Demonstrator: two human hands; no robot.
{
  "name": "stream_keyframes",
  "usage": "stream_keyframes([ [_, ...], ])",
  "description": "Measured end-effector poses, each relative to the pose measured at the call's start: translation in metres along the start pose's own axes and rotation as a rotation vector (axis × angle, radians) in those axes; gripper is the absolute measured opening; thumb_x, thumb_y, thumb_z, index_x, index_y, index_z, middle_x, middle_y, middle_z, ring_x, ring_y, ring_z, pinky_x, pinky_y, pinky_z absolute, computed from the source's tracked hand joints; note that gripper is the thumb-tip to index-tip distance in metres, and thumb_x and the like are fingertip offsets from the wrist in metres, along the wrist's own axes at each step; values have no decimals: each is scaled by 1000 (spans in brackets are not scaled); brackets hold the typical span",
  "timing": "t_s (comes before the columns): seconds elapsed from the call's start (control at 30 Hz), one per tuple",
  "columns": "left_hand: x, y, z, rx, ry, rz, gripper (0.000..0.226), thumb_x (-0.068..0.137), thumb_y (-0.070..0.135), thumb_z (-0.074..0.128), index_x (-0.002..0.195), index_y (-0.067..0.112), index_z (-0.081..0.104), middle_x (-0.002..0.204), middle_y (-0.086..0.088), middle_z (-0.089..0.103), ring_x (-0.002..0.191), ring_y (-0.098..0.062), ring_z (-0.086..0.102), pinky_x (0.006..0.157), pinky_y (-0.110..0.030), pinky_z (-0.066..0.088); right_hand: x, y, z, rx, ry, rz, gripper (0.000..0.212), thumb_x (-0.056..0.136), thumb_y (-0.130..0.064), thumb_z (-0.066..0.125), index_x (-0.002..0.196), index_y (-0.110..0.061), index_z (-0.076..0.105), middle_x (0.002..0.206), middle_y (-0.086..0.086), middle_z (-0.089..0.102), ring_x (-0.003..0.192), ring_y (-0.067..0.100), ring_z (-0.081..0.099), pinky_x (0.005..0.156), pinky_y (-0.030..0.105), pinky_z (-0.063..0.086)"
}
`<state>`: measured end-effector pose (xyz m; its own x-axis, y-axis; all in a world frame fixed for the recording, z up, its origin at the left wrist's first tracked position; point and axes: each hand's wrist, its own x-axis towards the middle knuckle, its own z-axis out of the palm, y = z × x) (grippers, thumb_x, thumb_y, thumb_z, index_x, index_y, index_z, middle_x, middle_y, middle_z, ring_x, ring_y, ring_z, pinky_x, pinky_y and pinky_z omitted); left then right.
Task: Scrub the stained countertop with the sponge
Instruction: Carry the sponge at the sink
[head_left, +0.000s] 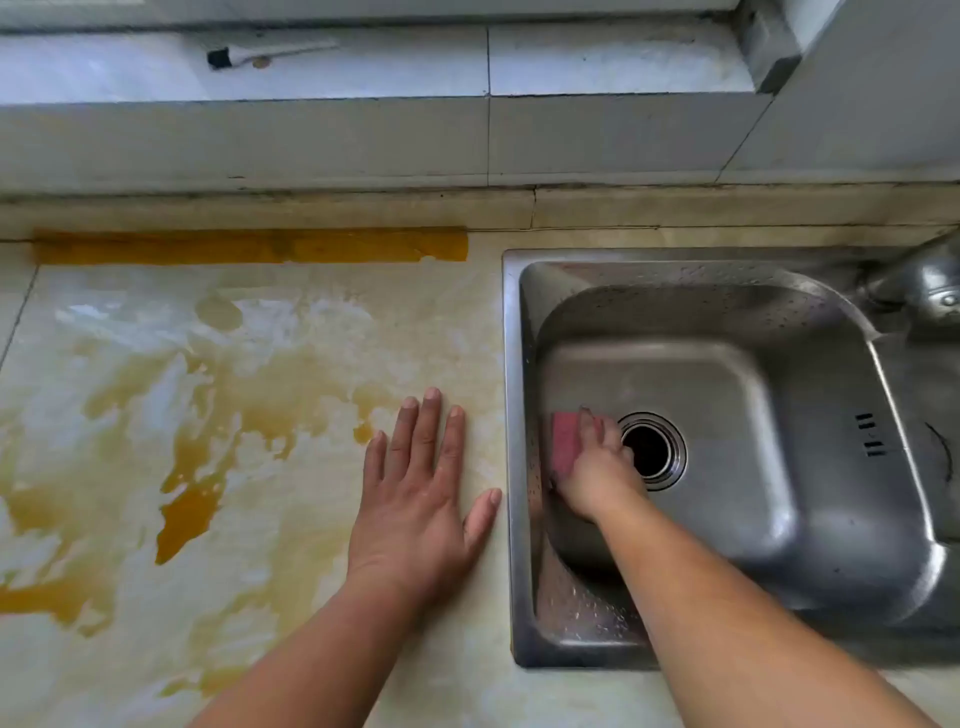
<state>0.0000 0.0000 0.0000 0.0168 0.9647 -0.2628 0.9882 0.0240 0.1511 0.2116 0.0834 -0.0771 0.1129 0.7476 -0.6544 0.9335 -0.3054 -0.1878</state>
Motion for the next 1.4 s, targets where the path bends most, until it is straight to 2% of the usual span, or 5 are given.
stream_keyframes([
  [0.27, 1, -3, 6, 36, 30, 34, 87, 99, 73, 14, 166, 22, -9, 173, -2, -25, 158, -22, -25, 127, -49, -8, 8, -1, 6, 3, -35, 15, 99, 89, -39, 65, 159, -37, -5, 167, 1, -6, 142, 37, 35, 111, 43, 38],
  [0.4, 2, -3, 7, 46, 46, 41, 87, 100, 72, 16, 167, 20, -5, 174, -3, -21, 160, -23, -21, 127, -50, -5, 12, -5, 9, -6, -7, 36, 97, 92, -43, 60, 158, -38, -11, 166, 1, -10, 144, 38, 29, 110, 45, 38],
  [0.63, 2, -4, 9, 63, 53, 44, 87, 101, 71, 19, 168, 17, 6, 176, -6, -11, 162, -25, -12, 126, -50, 0, 18, -7, 17, -53, 24, 30, 84, 96, -48, 47, 158, -40, -9, 164, 9, -11, 145, 39, 17, 116, 43, 29],
  [1.03, 1, -3, 6, 53, 30, 33, 87, 101, 71, 21, 168, 20, -1, 175, -3, -19, 160, -23, -20, 126, -50, -4, 26, -3, 23, 12, 43, 15, 81, 94, -45, 56, 156, -47, 3, 158, 6, -5, 139, 38, 17, 113, 44, 34],
  [1.4, 0, -1, 1, 34, -6, 33, 87, 100, 72, 14, 165, 23, -14, 171, -1, -31, 156, -21, -31, 126, -49, -10, 26, 0, 17, 54, 42, 19, 71, 95, -44, 48, 156, -49, 12, 160, 5, 2, 138, 37, 21, 114, 43, 34],
])
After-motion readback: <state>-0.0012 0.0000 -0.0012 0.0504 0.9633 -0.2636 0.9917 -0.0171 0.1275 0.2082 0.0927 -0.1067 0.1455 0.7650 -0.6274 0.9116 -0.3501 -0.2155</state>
